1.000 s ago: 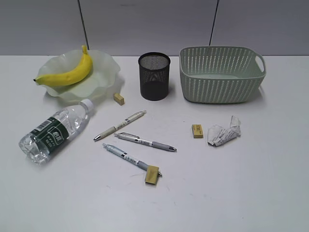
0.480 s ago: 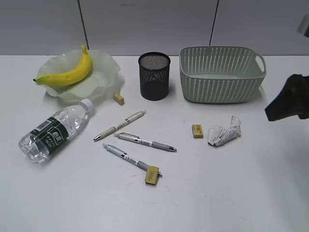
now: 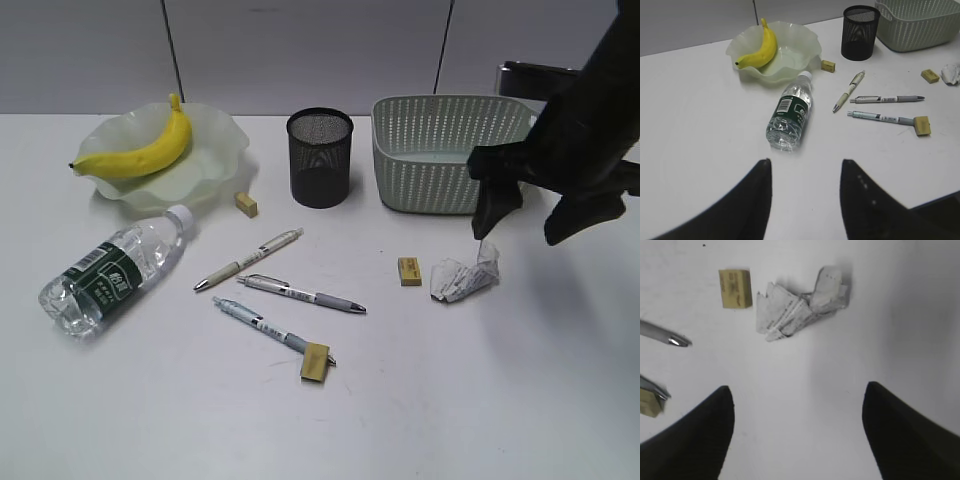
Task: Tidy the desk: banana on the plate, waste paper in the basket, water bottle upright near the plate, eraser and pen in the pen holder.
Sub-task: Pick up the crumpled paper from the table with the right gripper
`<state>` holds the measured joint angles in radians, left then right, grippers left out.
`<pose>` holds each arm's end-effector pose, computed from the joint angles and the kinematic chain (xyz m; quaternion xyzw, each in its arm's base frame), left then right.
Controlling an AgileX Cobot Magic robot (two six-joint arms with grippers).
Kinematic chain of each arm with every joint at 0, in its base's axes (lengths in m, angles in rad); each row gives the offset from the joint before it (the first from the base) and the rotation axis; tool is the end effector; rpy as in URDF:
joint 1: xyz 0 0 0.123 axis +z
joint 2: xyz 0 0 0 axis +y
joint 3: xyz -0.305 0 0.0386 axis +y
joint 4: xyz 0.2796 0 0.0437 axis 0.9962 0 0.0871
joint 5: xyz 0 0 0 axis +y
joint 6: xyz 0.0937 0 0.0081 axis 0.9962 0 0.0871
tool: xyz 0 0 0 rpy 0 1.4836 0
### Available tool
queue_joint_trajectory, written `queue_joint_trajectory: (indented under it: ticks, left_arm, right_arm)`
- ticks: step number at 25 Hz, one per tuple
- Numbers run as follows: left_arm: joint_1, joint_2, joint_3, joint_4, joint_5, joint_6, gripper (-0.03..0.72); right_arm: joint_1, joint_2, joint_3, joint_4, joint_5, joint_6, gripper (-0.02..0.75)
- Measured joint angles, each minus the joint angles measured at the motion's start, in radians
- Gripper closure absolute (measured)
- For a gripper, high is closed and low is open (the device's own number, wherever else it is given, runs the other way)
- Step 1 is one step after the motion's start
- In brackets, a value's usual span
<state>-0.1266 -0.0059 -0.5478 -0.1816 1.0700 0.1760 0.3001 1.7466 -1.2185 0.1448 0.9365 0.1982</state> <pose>-0.0075 -0.0141 0.3059 0.1326 0.8274 -0.0771 0.5402 0.3533 0.1208 0.2218 -0.0136 0.9933 0.0840 0.0780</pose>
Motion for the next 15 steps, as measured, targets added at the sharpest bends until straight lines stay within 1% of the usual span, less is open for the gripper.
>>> queue_joint_trajectory:
  ticks: [7, 15]
  left_arm:
    - [0.000, 0.000, 0.000, 0.000, 0.000, 0.000, 0.352]
    - [0.000, 0.000, 0.000, 0.000, 0.000, 0.000, 0.365]
  right_arm:
    - [0.007, 0.182, -0.127, 0.037, 0.002, 0.129, 0.127]
    - [0.007, 0.331, -0.148, 0.044, -0.017, 0.185, 0.147]
